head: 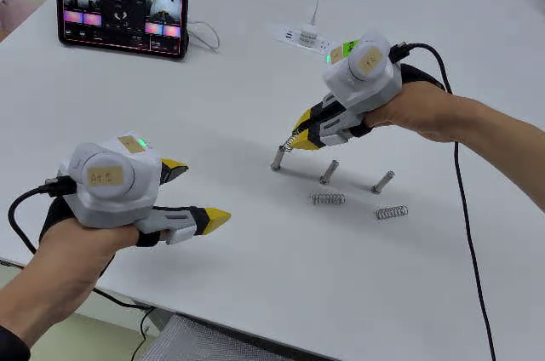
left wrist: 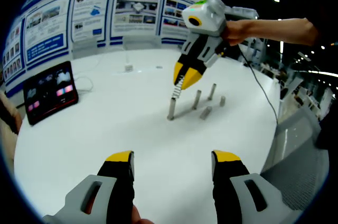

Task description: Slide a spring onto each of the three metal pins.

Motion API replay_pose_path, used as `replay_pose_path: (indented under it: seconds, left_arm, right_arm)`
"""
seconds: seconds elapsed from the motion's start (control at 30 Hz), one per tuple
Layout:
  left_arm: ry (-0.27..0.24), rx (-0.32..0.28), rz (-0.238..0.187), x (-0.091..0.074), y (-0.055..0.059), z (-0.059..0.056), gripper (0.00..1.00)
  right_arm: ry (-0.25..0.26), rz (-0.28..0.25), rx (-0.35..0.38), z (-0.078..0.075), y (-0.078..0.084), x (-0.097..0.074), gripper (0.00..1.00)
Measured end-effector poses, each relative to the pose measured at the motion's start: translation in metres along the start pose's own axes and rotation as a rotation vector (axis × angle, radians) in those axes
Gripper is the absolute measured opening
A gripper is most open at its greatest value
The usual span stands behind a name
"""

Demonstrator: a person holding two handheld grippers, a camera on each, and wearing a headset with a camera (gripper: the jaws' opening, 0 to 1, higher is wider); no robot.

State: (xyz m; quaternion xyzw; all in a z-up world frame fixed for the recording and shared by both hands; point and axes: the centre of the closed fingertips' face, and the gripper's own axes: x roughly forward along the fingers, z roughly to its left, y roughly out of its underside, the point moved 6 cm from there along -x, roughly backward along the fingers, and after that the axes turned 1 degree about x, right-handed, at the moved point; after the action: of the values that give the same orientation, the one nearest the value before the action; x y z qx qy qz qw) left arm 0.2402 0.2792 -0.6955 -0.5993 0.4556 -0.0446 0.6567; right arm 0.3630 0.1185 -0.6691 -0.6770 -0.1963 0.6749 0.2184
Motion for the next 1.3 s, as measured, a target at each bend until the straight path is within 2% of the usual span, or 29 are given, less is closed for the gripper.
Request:
replay_pose_path:
  seconds: [0.77, 1.13, 1.3]
  left_arm:
    - [0.002, 0.005, -0.003, 0.003, -0.006, -0.001, 0.6]
    - [0.003, 0.009, -0.003, 0.003, -0.007, -0.001, 0.59]
    - [0.003, 0.004, -0.003, 0.002, -0.006, -0.001, 0.59]
  right_arm:
    - [-0.011, 0.019, -0.011, -0.006, 0.0, 0.014, 0.12]
    - [-0.014, 0.022, -0.038, 0.0, -0.006, 0.02, 0.12]
    - [-0.016, 0.04, -0.054, 0.001, -0.004, 0.025, 0.12]
